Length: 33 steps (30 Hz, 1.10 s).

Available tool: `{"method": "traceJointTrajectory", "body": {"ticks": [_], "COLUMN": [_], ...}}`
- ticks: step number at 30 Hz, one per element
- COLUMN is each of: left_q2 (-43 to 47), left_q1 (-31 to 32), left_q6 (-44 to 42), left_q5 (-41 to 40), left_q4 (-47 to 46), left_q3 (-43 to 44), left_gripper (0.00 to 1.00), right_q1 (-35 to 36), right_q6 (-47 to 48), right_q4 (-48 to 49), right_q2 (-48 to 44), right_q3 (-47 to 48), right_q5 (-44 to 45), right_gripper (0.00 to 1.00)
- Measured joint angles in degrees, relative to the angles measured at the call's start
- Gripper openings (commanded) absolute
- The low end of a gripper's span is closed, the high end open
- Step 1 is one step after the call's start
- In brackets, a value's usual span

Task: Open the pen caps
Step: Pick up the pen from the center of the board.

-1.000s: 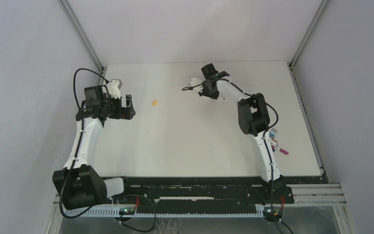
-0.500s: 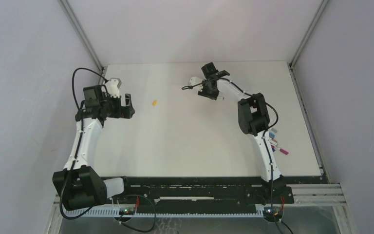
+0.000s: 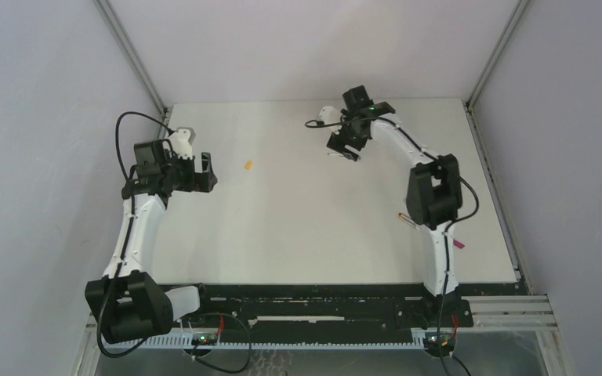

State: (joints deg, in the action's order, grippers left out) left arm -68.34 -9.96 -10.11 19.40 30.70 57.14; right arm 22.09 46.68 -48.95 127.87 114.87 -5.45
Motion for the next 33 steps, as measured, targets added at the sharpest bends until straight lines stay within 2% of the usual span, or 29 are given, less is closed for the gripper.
{"method": "traceJointTrajectory", "body": {"ticks": [8,22,28,33], "left_q2": [1.1,2.9,3.7,3.8], "left_q1": [-0.3,-1.0,-1.1,-1.1], "left_q6": [0.3,0.4,0.4,0.4], "left_q5": [-3.3,-3.1,-1.7,-0.7], "left_q4": [-1.7,-2.3,-2.3,-2.3], "left_q3": [-0.8,-1.1,-1.1,-1.1], "left_gripper": [1.00,1.00,1.00,1.00], "right_q1": [-3.5,-15.8,-16.9,-17.3], "right_q6": [-5.0,-11.3,-10.9,-10.4], "right_q4": [3.0,2.5,3.5,4.3], "right_q2": [-23.3,-45.8,-49.4,-49.1], "right_q3": [-21.7,-53.6,-63.3,-65.3], "right_q5": [-1.2,-5.3,-5.9,-5.0], "right_gripper": [0.79,0.63,0.50,0.38]}}
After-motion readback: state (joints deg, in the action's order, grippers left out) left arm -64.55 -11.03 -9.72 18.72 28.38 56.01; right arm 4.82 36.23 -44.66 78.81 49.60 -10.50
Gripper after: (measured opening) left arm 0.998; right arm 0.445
